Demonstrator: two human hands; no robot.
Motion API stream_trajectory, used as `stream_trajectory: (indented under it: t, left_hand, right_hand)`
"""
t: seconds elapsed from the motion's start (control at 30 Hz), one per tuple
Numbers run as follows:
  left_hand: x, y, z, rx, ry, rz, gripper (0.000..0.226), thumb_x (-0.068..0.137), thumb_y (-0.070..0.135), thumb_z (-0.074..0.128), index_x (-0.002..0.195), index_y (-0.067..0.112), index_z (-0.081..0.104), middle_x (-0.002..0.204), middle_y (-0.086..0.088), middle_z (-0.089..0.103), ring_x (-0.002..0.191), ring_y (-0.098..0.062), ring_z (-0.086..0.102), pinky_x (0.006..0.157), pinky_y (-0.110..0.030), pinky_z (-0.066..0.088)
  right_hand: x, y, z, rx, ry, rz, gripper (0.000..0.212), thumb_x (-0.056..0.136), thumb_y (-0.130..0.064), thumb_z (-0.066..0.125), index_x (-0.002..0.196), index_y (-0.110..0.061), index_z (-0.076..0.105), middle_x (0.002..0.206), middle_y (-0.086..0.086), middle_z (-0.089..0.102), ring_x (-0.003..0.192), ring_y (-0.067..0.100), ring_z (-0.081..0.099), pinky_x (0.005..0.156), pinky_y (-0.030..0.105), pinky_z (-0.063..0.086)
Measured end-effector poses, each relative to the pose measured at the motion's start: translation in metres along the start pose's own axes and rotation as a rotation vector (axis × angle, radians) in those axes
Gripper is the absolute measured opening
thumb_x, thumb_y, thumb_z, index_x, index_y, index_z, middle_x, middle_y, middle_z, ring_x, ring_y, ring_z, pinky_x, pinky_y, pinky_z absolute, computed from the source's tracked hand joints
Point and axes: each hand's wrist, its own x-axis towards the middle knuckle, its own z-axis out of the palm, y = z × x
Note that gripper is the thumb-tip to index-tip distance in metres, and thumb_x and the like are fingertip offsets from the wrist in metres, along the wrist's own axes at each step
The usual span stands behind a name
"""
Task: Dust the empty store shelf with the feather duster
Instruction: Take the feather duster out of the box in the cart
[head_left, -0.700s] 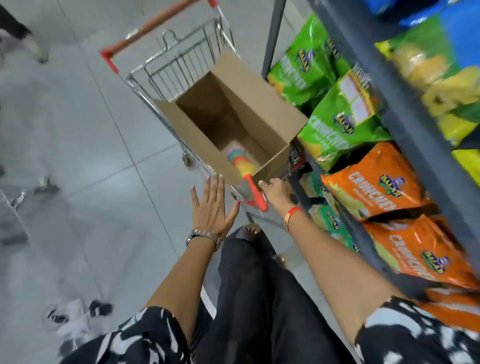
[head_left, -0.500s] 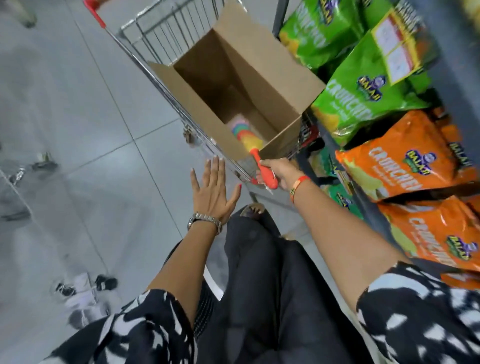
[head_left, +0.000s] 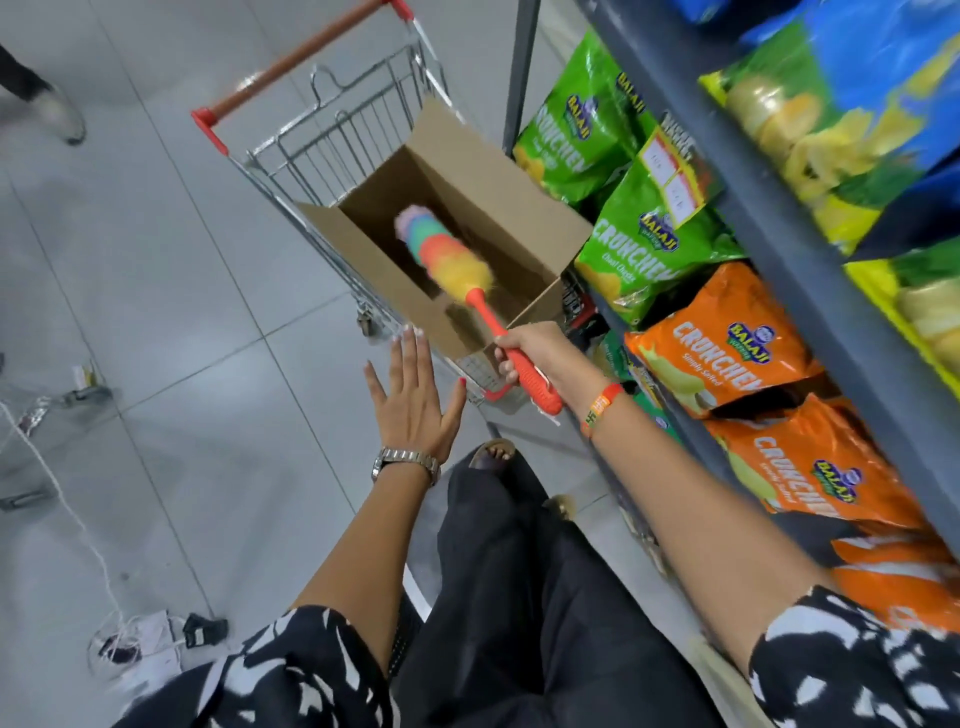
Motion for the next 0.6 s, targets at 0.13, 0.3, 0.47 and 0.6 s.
stream_trajectory:
  t: [0.13, 0.3, 0.47, 0.6]
  left_hand:
    - [0.008, 0.029, -0.041, -0.103, 0.105, 0.080, 0.072, 0.089, 0.057, 0.018, 0.145, 0.014, 0.005, 0.155, -0.004, 0.008, 0.142, -0.014, 0.000, 0.111, -0.039, -0.018]
    - [0.030, 0.078, -0.112, -0.208, 0.295, 0.287, 0.074, 0.089, 0.051, 0.030, 0.146, 0.006, 0.019, 0.154, -0.010, 0.018, 0.142, -0.019, 0.007, 0.112, -0.045, -0.006]
    - [0.050, 0.131, -0.187, -0.331, 0.466, 0.525, 0.073, 0.090, 0.055, 0.029, 0.146, 0.009, 0.016, 0.153, -0.013, 0.020, 0.143, -0.018, 0.006, 0.112, -0.052, 0.000]
    - [0.055, 0.184, -0.243, -0.365, 0.602, 0.768, 0.071, 0.092, 0.053, 0.029, 0.144, 0.005, 0.019, 0.151, -0.017, 0.023, 0.143, -0.021, 0.008, 0.113, -0.052, -0.002]
  right_hand:
    - [-0.079, -0.017, -0.014, -0.142, -0.075, -0.325, 0.012, 0.095, -0.008, 0.052, 0.086, -0.004, 0.059, 0.063, 0.011, 0.048, 0.026, 0.004, 0.043, 0.029, 0.013, 0.034]
    - [-0.180, -0.042, -0.030, -0.122, -0.159, -0.593, 0.015, 0.096, -0.008, 0.051, 0.091, -0.015, 0.064, 0.068, 0.004, 0.048, 0.033, 0.005, 0.042, 0.031, 0.014, 0.034]
    - [-0.272, -0.067, -0.030, -0.033, -0.140, -0.846, 0.012, 0.096, -0.010, 0.052, 0.095, -0.006, 0.063, 0.068, 0.002, 0.048, 0.034, 0.006, 0.040, 0.031, 0.015, 0.034]
    - [-0.332, -0.066, -0.032, 0.166, -0.125, -1.054, 0.015, 0.088, -0.017, 0.052, 0.095, -0.007, 0.062, 0.066, -0.001, 0.049, 0.035, 0.005, 0.041, 0.031, 0.014, 0.035]
